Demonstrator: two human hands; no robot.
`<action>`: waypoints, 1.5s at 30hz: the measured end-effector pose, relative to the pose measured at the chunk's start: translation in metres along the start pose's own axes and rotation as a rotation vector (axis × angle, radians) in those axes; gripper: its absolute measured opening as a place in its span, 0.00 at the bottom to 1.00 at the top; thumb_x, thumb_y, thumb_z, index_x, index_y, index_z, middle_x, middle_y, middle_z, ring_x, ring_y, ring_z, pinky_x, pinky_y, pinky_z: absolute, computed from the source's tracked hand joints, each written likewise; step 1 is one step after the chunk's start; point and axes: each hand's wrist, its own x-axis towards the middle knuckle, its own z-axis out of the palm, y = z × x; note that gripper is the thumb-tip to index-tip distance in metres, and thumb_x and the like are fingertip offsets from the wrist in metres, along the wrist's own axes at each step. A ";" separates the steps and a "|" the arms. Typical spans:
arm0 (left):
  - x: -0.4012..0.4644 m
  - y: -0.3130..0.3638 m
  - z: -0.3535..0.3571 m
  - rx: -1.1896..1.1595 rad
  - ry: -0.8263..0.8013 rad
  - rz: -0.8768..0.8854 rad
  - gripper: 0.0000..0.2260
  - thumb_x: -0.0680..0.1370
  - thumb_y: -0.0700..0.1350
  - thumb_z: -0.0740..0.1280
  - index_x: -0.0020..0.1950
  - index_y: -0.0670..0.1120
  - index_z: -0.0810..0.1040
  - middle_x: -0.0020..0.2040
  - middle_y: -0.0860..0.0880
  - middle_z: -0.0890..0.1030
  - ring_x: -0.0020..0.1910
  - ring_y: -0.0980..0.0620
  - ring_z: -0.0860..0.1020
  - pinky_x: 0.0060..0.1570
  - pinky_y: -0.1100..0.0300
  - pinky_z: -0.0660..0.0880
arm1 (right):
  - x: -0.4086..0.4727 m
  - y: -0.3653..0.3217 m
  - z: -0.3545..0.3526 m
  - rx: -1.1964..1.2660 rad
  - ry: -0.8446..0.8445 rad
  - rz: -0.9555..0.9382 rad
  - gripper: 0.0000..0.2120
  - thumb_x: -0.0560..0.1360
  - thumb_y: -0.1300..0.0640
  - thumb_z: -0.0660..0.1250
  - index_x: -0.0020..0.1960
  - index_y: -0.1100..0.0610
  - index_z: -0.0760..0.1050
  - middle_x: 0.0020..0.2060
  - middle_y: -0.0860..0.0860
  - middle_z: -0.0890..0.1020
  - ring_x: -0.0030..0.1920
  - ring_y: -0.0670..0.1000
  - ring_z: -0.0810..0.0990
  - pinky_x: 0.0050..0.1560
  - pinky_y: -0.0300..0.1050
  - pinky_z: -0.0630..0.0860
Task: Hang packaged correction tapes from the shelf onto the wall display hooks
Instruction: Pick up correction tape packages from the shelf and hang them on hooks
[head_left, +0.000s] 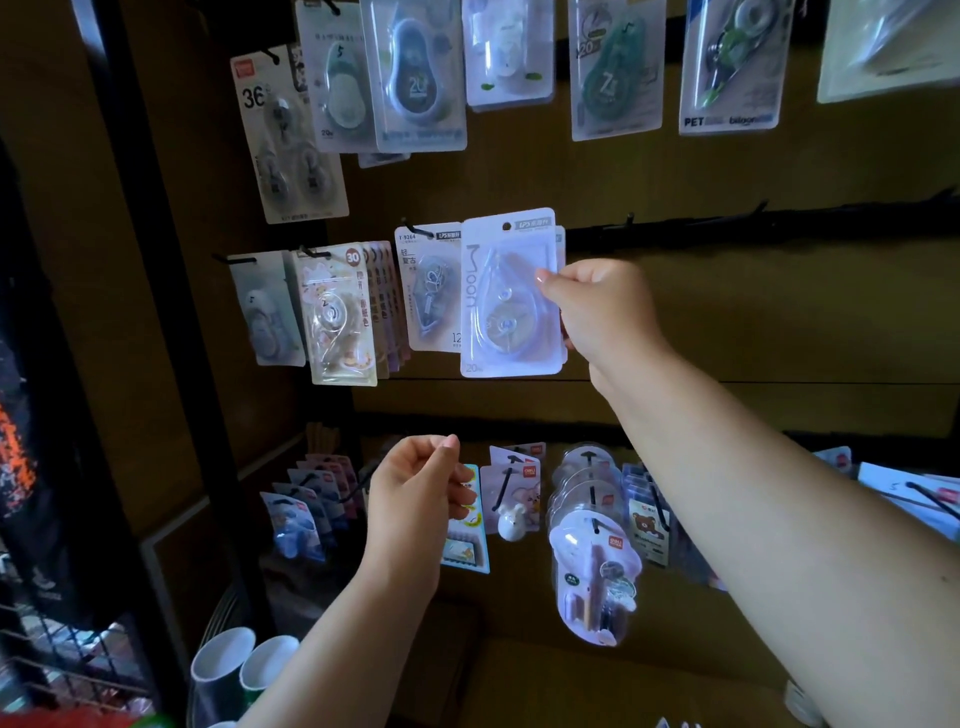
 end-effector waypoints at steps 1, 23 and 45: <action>0.001 -0.001 0.000 0.017 -0.002 0.008 0.07 0.80 0.41 0.65 0.42 0.42 0.76 0.30 0.48 0.77 0.25 0.56 0.73 0.27 0.63 0.71 | 0.000 0.001 0.000 -0.003 0.002 -0.003 0.12 0.77 0.55 0.66 0.49 0.65 0.79 0.45 0.56 0.84 0.43 0.53 0.82 0.20 0.32 0.70; 0.006 -0.009 -0.002 0.091 -0.039 0.015 0.05 0.80 0.41 0.65 0.46 0.40 0.77 0.32 0.47 0.79 0.25 0.57 0.74 0.26 0.67 0.72 | -0.003 0.011 -0.004 0.090 0.029 -0.041 0.11 0.77 0.53 0.67 0.35 0.50 0.75 0.35 0.44 0.80 0.35 0.44 0.79 0.23 0.32 0.72; 0.005 -0.018 -0.002 0.284 -0.105 -0.016 0.04 0.78 0.40 0.67 0.45 0.42 0.78 0.32 0.48 0.80 0.26 0.55 0.76 0.31 0.59 0.74 | 0.029 0.060 0.004 -0.279 0.042 0.027 0.13 0.76 0.51 0.65 0.43 0.61 0.79 0.38 0.57 0.83 0.40 0.57 0.82 0.44 0.50 0.79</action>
